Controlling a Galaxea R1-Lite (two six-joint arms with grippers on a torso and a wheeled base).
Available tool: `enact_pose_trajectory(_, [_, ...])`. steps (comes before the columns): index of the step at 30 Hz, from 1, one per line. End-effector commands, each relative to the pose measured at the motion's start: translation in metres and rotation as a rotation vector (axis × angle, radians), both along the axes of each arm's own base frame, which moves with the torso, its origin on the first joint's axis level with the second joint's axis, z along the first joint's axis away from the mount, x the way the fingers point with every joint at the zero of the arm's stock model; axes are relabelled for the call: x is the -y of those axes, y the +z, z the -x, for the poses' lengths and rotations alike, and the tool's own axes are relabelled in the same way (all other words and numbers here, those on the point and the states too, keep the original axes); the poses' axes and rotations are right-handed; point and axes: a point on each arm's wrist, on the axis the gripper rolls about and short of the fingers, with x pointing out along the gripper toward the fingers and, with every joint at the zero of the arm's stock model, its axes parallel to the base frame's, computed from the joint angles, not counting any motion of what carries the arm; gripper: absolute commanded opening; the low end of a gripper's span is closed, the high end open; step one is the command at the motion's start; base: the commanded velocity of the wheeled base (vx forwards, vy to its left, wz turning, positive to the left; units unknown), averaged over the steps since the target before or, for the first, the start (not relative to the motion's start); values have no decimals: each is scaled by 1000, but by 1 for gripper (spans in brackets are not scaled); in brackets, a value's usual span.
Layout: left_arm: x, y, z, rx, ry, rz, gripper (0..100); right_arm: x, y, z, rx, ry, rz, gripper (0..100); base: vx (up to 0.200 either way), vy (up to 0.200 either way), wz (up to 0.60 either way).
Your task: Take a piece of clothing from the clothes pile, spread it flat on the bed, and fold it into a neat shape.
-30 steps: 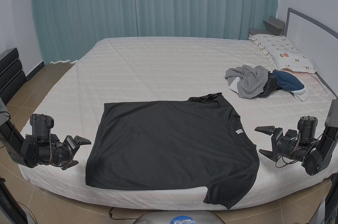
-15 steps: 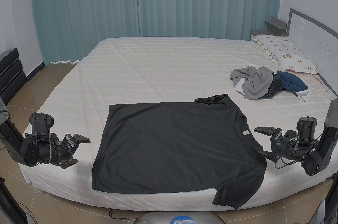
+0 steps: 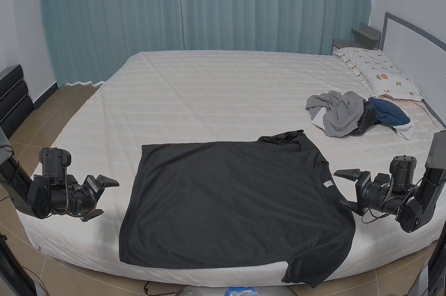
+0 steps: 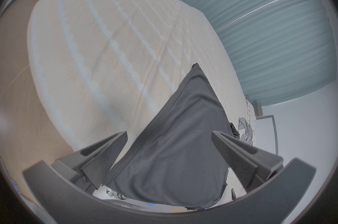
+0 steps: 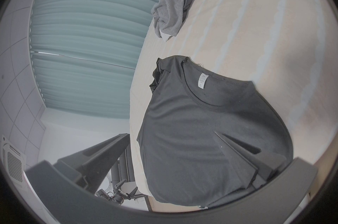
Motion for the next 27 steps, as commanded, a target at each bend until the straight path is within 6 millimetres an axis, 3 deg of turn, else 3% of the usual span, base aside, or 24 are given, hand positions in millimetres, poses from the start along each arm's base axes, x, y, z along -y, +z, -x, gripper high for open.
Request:
enact_pose_trajectory(1, [0,0,0,-2,0,2,100,0,-2,0,-8,0,0,100,0,0,0])
enact_pose_trajectory(8, [0,-1,-1,-6,0,2,100,0,-3,0,-9,1,0,100,0,0,0])
enact_pose_trajectory(18, [0,-2,-2,-8,1,4,100,0,-3,0,-12,2,1,100,0,-200,0])
enact_pose_trajectory(27, [0,-2,-4,-5,5,2,100,-1,-6,0,-20,6,4,100,0,0,0])
